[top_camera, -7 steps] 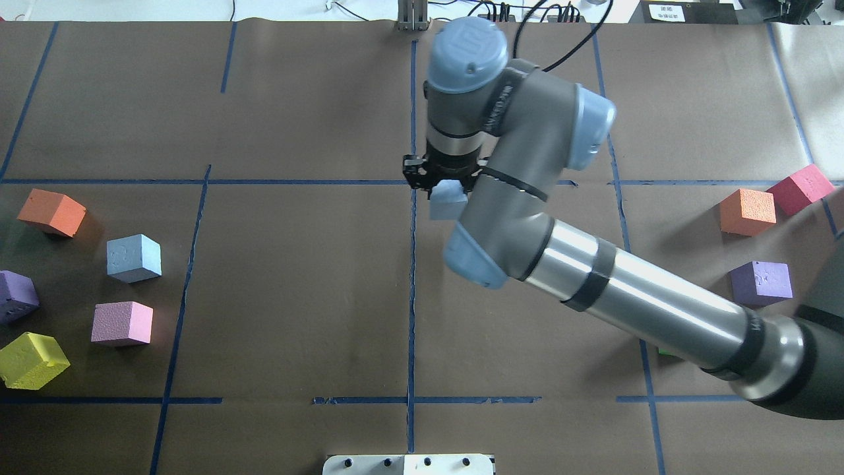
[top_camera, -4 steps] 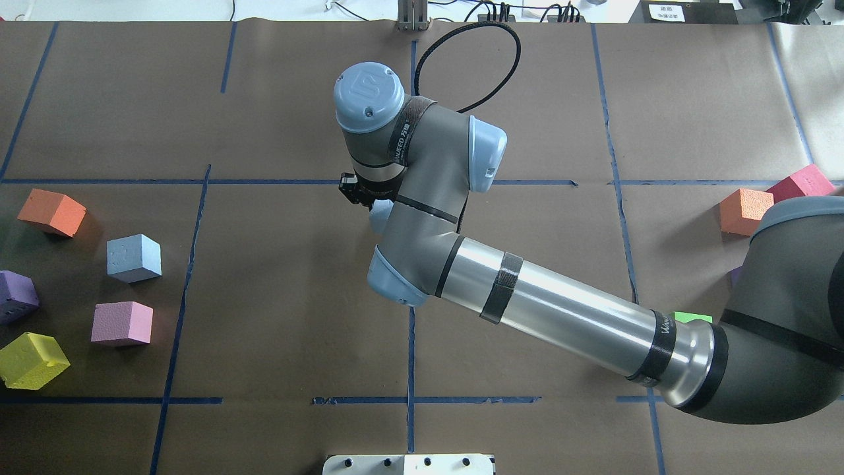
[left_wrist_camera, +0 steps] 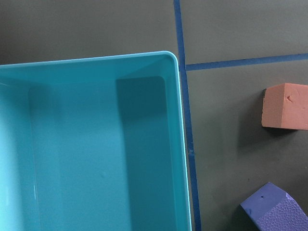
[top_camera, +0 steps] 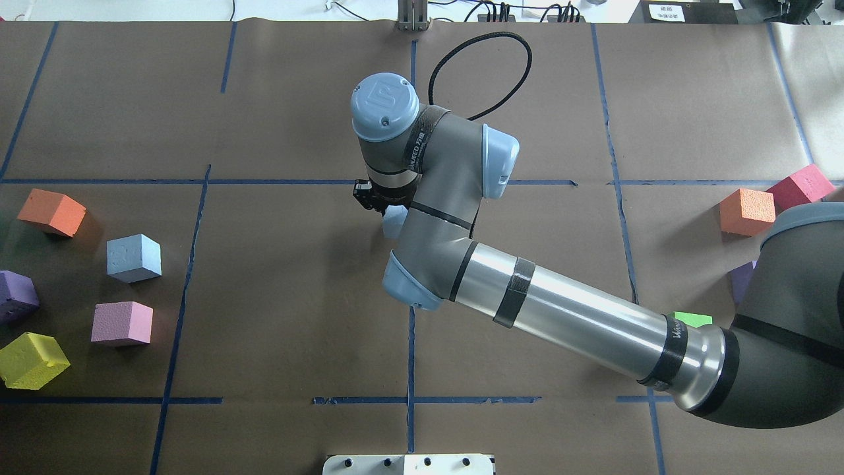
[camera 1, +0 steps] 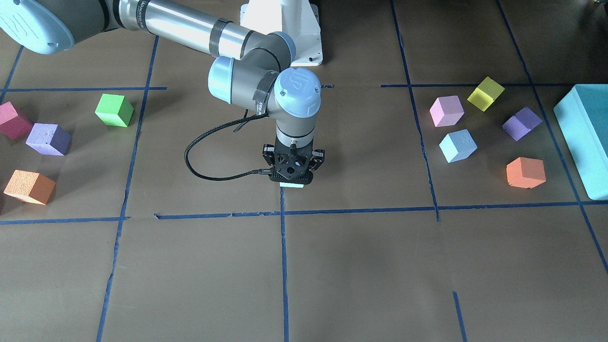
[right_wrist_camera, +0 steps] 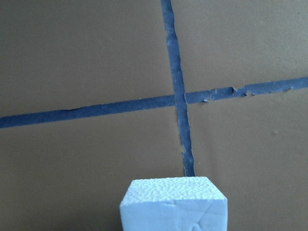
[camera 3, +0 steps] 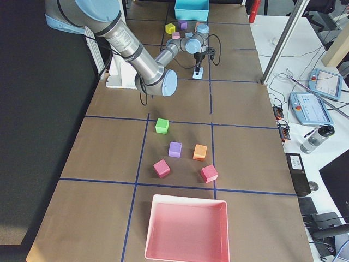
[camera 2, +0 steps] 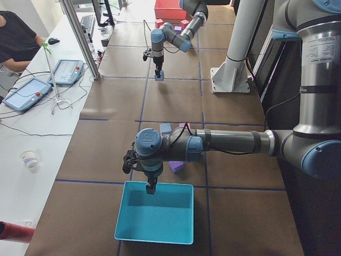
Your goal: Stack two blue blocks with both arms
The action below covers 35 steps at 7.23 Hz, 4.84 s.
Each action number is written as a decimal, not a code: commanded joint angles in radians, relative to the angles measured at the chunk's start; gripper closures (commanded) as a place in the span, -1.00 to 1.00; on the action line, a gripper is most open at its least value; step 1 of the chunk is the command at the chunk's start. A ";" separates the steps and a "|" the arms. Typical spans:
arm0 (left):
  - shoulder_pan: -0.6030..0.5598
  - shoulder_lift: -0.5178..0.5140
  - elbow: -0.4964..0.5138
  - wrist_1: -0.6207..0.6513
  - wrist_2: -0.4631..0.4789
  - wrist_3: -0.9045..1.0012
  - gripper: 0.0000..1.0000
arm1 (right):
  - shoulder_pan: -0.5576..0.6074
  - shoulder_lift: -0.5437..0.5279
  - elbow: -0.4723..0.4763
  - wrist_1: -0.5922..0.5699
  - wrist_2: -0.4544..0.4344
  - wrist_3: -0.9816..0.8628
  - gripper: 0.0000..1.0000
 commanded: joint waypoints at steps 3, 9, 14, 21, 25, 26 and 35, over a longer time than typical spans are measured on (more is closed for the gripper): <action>0.000 0.000 0.000 0.001 0.000 -0.002 -1.00 | 0.000 -0.035 0.029 0.002 -0.001 -0.003 -0.83; 0.000 -0.011 -0.003 0.001 -0.002 -0.004 -1.00 | 0.058 -0.036 0.174 -0.106 0.023 -0.005 -1.00; 0.079 -0.018 -0.193 0.011 -0.008 -0.143 -1.00 | 0.216 -0.067 0.535 -0.458 0.110 -0.182 -1.00; 0.588 -0.089 -0.370 -0.173 0.224 -1.084 -1.00 | 0.662 -0.499 0.632 -0.451 0.317 -1.012 -1.00; 0.807 -0.097 -0.177 -0.447 0.455 -1.312 -1.00 | 0.796 -0.659 0.632 -0.426 0.394 -1.209 -1.00; 0.811 -0.097 -0.170 -0.447 0.455 -1.312 -1.00 | 0.796 -0.667 0.632 -0.418 0.394 -1.207 -1.00; 0.877 -0.092 -0.149 -0.436 0.444 -1.297 0.87 | 0.806 -0.668 0.633 -0.418 0.396 -1.206 -1.00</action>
